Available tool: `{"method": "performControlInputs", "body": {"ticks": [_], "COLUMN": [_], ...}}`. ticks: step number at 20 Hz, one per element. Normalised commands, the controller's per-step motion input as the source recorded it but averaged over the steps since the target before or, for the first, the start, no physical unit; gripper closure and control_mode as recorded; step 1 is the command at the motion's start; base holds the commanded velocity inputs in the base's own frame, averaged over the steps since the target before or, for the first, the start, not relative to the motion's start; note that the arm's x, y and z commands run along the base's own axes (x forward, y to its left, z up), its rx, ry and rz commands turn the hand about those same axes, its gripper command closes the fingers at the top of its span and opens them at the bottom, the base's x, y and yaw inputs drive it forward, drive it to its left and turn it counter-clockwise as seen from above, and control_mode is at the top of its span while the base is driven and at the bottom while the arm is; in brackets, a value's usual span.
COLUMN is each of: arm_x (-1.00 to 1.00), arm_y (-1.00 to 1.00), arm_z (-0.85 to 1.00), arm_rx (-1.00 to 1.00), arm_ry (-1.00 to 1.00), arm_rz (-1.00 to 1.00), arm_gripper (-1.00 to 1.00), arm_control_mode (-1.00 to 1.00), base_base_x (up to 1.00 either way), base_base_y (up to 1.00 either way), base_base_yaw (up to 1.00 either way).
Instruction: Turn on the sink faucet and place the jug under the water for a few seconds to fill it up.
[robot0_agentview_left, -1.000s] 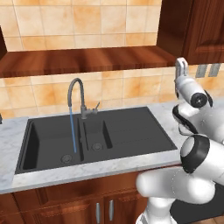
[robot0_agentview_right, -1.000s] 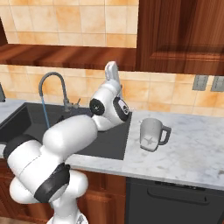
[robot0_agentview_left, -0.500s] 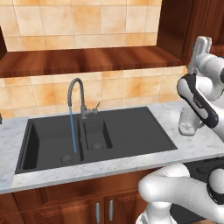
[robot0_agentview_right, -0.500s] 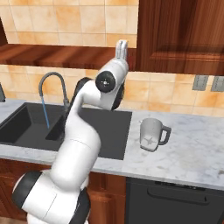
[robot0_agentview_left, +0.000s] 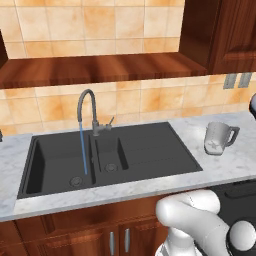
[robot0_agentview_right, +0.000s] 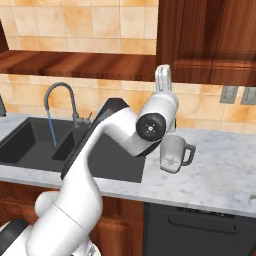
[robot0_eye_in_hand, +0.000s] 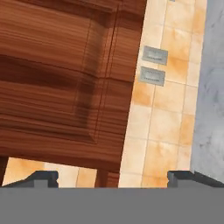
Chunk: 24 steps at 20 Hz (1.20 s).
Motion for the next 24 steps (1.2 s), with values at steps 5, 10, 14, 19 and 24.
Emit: {"method": "performControlInputs", "body": {"ticks": [5, 10, 14, 19, 24], "arm_x": [-0.42, -0.39, -0.04, 0.00, 0.03], "arm_y": [-0.73, -0.99, -0.47, -0.15, -0.11], "arm_z": [-1.00, -0.71, -0.74, -0.78, -0.60], "arm_rx": [-0.36, -0.33, -0.38, -0.47, -0.41], "arm_ry": [-0.16, -0.39, -0.10, 0.00, 0.00], "arm_rz": [0.00, 0.00, 0.01, 0.00, 0.00], "arm_gripper": [-1.00, -1.00, -1.00, -1.00, -1.00], "arm_control_mode": [-1.00, -1.00, -1.00, -1.00, -1.00], "base_base_x": [0.00, 0.00, 0.00, 0.00, 0.00], "base_base_y": [0.00, 0.00, 0.00, 0.00, 0.00], "base_base_yaw": [0.00, 0.00, 0.00, 0.00, 0.00]}}
